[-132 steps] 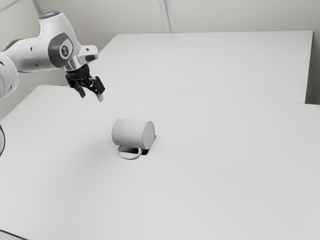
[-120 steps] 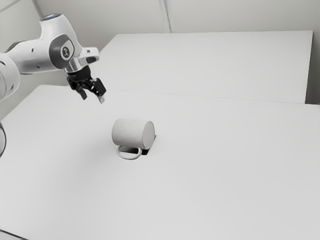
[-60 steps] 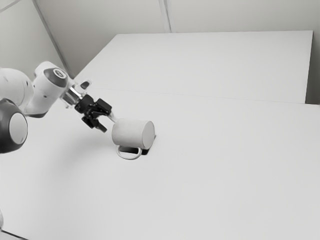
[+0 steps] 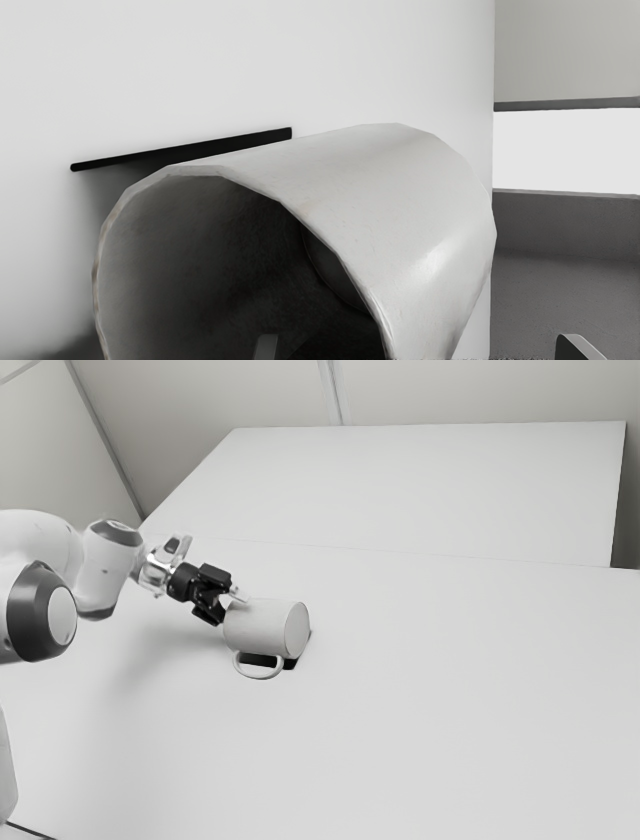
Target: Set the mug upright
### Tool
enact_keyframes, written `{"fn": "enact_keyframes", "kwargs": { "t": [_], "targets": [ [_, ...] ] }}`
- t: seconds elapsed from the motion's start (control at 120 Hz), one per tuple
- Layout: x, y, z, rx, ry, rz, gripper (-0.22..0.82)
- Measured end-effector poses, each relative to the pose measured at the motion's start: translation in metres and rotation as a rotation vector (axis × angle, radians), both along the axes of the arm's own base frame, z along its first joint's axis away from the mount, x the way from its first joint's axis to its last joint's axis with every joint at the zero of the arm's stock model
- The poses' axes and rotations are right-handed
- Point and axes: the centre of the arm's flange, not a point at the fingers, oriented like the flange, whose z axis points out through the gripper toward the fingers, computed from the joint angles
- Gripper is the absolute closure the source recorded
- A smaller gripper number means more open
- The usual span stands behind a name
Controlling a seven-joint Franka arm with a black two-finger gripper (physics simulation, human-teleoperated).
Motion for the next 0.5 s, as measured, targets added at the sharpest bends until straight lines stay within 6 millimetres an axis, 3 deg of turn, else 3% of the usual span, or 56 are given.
{"fn": "enact_keyframes", "kwargs": {
  "t": [0.1,0.5],
  "targets": [
    [-0.0006,-0.0013,0.0015,-0.013,-0.024,-0.011,0.07],
    [-0.0032,-0.0061,0.0033,-0.061,-0.083,-0.030,0.62]
  ]
}}
